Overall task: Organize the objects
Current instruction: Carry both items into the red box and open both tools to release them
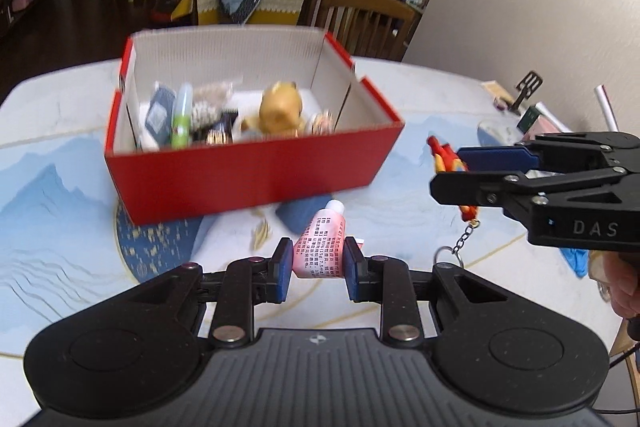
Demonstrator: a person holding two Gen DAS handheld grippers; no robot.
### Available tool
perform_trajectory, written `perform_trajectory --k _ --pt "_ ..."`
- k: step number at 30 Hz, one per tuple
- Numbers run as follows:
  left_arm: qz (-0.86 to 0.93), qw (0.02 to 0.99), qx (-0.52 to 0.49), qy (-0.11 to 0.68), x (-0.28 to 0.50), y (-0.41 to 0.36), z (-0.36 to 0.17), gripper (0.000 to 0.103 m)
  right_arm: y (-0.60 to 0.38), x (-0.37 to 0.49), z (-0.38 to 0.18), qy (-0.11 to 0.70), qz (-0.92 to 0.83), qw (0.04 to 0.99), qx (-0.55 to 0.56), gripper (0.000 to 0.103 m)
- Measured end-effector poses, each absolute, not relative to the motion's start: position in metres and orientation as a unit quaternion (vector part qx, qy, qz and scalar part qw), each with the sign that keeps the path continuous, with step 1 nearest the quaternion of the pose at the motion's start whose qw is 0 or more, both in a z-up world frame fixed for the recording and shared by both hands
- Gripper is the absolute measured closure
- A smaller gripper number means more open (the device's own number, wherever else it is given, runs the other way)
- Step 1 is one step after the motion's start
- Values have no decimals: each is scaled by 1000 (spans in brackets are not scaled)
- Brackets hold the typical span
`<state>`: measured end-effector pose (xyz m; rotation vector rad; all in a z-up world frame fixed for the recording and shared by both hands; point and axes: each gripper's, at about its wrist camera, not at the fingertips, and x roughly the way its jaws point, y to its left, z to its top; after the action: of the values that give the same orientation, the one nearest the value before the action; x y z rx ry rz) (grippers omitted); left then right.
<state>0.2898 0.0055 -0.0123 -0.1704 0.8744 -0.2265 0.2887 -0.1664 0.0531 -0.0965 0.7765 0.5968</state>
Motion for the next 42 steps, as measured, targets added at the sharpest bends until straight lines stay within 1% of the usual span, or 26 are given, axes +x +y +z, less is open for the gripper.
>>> perform_trajectory --k 10,17,21,27,32,42 --pt "-68 924 -40 374 322 23 25 78 -146 334 83 335 287 895 -64 64" --pt "-40 926 -7 375 359 31 32 78 -132 376 87 337 274 899 -54 64" --pt "-25 923 4 383 380 36 28 78 -119 400 83 341 263 900 -60 64" --pt "-15 914 11 406 410 37 12 78 -98 428 62 362 255 894 -68 64" --pt "-12 903 21 429 425 37 -10 78 -80 447 37 398 246 881 -74 64" --pt "-6 884 27 468 449 34 -43 78 -55 472 4 426 242 866 -96 64"
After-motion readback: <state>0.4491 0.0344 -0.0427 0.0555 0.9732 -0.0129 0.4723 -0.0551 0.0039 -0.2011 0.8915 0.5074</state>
